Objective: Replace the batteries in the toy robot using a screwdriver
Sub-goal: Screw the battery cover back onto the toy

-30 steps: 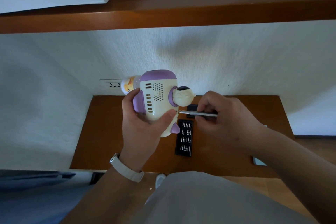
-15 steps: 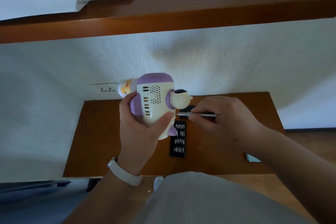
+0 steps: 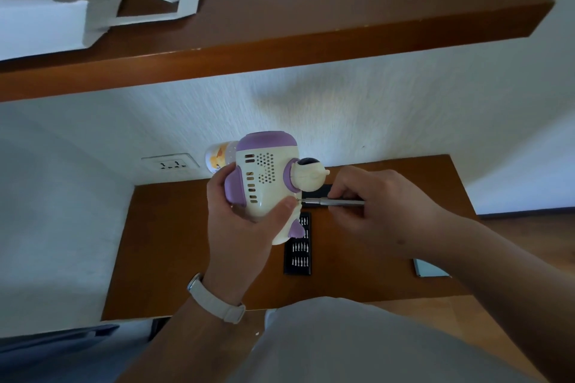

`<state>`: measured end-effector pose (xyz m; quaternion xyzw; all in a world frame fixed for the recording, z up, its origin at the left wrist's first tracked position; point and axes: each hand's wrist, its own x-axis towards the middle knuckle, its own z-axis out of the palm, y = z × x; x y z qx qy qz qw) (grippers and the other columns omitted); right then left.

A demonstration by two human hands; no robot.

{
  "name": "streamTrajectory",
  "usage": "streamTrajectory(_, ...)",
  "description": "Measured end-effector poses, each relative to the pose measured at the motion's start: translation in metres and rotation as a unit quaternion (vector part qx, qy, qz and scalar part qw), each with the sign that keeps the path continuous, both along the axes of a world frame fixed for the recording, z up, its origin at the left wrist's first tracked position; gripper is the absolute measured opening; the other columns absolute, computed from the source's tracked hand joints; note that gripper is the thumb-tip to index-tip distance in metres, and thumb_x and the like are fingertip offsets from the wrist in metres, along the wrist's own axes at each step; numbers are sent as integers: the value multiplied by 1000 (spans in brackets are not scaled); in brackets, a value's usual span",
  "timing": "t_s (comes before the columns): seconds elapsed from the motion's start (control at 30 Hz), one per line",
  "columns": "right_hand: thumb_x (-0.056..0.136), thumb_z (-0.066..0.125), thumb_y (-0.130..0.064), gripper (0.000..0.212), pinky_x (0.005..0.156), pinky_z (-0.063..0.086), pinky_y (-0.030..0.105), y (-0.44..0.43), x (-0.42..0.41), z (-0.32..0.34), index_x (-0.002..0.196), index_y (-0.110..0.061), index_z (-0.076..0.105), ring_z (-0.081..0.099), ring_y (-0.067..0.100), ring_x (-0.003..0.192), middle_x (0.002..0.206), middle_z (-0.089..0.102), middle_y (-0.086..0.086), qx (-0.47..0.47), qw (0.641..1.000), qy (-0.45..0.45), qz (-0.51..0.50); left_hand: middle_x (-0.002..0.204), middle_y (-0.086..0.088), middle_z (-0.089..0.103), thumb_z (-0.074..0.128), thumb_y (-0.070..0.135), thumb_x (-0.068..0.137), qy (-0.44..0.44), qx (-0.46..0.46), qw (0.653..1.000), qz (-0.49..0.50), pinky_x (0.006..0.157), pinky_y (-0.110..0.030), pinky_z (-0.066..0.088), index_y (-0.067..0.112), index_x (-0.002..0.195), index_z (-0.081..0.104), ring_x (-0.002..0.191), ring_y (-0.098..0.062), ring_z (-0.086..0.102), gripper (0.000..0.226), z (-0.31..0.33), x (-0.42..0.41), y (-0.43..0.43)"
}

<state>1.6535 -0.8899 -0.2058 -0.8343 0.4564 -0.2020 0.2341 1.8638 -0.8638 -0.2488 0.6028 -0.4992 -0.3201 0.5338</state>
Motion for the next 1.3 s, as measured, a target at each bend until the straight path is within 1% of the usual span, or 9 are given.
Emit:
streamTrajectory(0.1,88,65,-21,2,60,43,9,-2,-2,1,89,-20,63,56,3,65,61,49,-20,1,1000,3,10,113,24,55,81,49,56,-1,7,1000,0,64,-11,55,48,117,38,104,14,57,75,0,-2,0)
streamTrajectory(0.23,89,60,-30,11,58,45,14,-5,-3,2,86,-20,64,52,8,50,62,55,-15,0,1000,2,9,115,20,57,82,47,56,2,14,1000,-4,64,-14,56,37,124,39,104,10,59,81,-3,-5,-2)
streamTrajectory(0.47,90,64,-28,7,50,40,12,-7,0,-1,92,-23,67,55,6,57,69,60,-16,3,1000,-6,0,113,20,57,82,44,56,7,23,1000,4,61,-12,55,43,119,40,103,9,60,76,-5,-6,-4)
streamTrajectory(0.63,88,66,-20,9,54,47,16,-11,-3,-2,94,-21,59,57,8,55,69,60,-13,14,1000,-6,7,109,28,58,82,43,58,9,20,1000,3,61,-12,55,44,118,40,103,11,60,73,-4,-5,-8)
streamTrajectory(0.7,88,66,-20,7,59,47,13,-13,-5,-1,93,-22,60,59,11,63,67,57,-14,17,1000,-12,7,105,37,58,82,44,57,13,23,1000,1,61,-12,55,47,115,41,103,11,60,71,-3,-6,-9)
streamTrajectory(0.8,88,64,-24,4,62,43,5,-14,-5,-2,89,-21,62,58,6,79,63,54,-15,16,1000,-15,9,110,27,59,81,48,56,17,27,999,3,61,-14,56,49,115,40,104,8,61,72,-3,-6,-11)
streamTrajectory(0.97,90,62,-31,11,55,42,8,-18,-4,-5,82,-23,63,56,9,58,58,50,-17,-5,1000,-17,9,111,24,59,81,53,54,17,26,1000,2,61,-14,56,49,115,41,103,8,61,74,-2,-4,-13)
streamTrajectory(1.13,87,65,-25,9,54,43,11,-19,-3,-9,95,-21,61,58,10,62,65,54,-18,5,998,-63,18,110,27,61,82,51,53,26,28,999,0,63,-17,58,51,115,40,102,5,63,74,-2,-2,-16)
streamTrajectory(1.3,86,68,-13,15,53,51,23,-21,-5,-12,92,-23,58,61,12,59,68,62,-11,20,997,-77,12,104,38,59,82,47,55,21,24,999,-8,61,-15,57,51,114,40,101,8,62,73,-1,-3,-18)
